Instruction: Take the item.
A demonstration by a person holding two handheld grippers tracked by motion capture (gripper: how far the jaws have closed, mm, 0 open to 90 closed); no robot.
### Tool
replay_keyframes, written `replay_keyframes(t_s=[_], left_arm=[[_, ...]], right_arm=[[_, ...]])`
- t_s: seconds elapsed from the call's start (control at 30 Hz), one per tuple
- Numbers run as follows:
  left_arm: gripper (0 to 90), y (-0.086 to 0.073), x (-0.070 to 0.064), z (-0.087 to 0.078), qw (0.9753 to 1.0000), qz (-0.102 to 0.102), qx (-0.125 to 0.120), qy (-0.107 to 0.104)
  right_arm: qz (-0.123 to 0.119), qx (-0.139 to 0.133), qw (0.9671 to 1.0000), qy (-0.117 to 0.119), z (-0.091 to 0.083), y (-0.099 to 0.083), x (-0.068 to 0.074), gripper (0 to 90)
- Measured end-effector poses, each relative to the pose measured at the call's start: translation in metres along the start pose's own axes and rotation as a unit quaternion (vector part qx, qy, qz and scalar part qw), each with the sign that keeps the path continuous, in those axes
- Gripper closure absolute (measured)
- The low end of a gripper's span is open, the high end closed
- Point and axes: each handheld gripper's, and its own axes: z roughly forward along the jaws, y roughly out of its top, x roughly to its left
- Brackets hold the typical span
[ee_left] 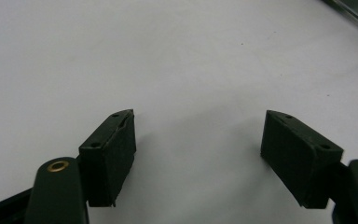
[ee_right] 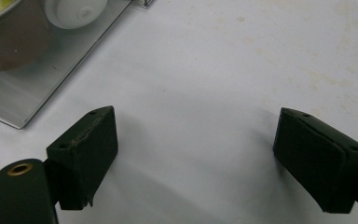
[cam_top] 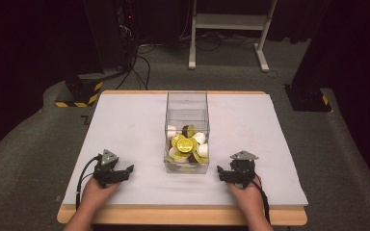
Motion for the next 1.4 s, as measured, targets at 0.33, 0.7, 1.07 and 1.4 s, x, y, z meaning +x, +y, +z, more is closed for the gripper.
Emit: replay_keyframes(t_s=[0.33,0.7,1.07,1.4], left_arm=[[26.6,0.0,0.0,0.0,1.0,-0.001,0.0,0.0],[26.6,0.0,0.0,0.0,1.0,-0.001,-0.001,0.0],[26.6,0.0,0.0,0.0,1.0,-0.001,0.0,0.0],[26.6,0.0,0.0,0.0,1.0,0.0,0.0,0.0]], right_arm=[[0.001,0.0,1.0,0.001,0.0,0.0,0.0,13.8],[-0.003,-0.001,1.0,0.001,-0.001,0.001,0.001,13.6],[-0.018,-0.018,0.9997,0.0,-0.009,0.005,0.003,13.6],[-0.027,-0.028,0.9993,0.004,-0.014,0.011,0.002,13.6]])
